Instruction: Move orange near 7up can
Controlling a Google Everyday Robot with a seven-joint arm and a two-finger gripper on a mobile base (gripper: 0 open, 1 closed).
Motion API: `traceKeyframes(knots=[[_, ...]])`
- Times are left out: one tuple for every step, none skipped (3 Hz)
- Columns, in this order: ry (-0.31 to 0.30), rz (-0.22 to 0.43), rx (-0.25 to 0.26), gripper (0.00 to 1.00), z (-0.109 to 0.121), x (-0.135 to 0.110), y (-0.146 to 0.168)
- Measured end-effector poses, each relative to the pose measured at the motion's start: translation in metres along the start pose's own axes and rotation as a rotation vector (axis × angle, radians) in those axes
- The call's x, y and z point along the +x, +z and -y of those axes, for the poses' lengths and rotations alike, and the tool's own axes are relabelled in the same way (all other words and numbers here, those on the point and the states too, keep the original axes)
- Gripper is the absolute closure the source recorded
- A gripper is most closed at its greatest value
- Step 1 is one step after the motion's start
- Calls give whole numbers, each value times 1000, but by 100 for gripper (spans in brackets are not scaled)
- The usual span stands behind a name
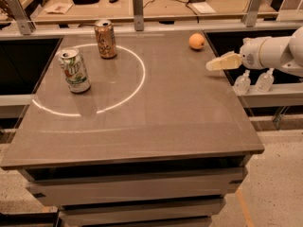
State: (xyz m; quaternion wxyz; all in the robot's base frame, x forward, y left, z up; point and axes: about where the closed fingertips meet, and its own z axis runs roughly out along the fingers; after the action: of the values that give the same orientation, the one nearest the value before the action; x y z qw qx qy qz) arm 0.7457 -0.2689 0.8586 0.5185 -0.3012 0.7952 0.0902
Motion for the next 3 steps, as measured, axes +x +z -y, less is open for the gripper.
traceKeyframes(knots=[[38,-2,22,0,6,-6,19],[38,-2,22,0,6,-6,19],[48,-4,27,0,11,-18,30]])
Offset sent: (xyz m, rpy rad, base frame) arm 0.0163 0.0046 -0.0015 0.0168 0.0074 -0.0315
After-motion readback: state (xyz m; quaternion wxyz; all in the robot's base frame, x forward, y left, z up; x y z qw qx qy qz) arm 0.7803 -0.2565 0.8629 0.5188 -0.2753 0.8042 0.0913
